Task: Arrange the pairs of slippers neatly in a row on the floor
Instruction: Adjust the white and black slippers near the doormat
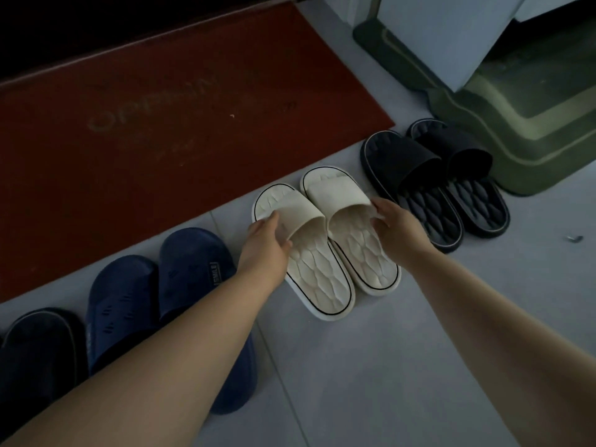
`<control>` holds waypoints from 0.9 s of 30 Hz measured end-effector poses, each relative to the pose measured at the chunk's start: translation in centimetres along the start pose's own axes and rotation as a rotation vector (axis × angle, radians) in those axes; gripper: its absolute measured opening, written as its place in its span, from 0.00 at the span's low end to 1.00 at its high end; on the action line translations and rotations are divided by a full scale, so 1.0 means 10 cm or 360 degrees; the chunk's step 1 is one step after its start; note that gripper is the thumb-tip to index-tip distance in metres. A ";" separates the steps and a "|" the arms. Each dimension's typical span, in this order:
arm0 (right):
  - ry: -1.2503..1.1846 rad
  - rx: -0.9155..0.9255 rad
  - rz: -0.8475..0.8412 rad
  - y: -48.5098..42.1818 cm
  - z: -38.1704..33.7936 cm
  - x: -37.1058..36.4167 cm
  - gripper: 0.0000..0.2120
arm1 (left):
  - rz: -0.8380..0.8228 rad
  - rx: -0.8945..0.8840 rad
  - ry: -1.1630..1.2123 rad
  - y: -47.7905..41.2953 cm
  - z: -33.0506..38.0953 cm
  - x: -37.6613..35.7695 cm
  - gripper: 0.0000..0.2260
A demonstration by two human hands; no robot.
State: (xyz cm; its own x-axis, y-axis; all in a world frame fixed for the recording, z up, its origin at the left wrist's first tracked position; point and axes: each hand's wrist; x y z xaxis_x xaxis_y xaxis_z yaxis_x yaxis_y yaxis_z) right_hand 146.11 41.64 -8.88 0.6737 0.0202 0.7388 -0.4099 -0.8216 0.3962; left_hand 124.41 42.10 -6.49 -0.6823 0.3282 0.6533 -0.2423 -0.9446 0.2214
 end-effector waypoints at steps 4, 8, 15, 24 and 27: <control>-0.0059 0.0024 -0.0003 -0.05 0.01 0.03 0.18 | 0.0005 -0.0027 -0.0006 0.01 -0.02 0.01 0.26; -0.0083 0.0003 -0.0025 -0.12 -0.03 0.06 0.17 | 0.0029 -0.0058 0.0031 0.05 -0.04 0.00 0.25; -0.0361 -0.0057 -0.0029 -0.11 -0.01 0.07 0.19 | 0.0146 -0.0108 0.0063 0.11 -0.09 -0.02 0.24; -0.0538 -0.0539 0.0500 -0.39 0.19 0.56 0.25 | 0.0138 -0.0174 0.0083 0.27 -0.09 -0.04 0.24; -0.0413 -0.0544 0.0405 -0.65 0.10 0.71 0.33 | 0.0138 -0.0155 0.0093 0.26 -0.07 -0.07 0.24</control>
State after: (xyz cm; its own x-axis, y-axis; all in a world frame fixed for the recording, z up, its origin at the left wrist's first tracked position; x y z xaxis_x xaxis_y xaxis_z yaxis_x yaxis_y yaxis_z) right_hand 154.22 46.52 -6.73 0.6391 -0.3352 0.6923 -0.7301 -0.5474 0.4090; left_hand 123.75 39.38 -6.91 -0.7420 0.2477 0.6230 -0.2445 -0.9652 0.0925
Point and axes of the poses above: each hand's wrist, its own y-axis away from the middle knuckle, its own x-axis out of the back of the hand, z = x × y, and after that the axes turned 15 degrees about -x, right-handed
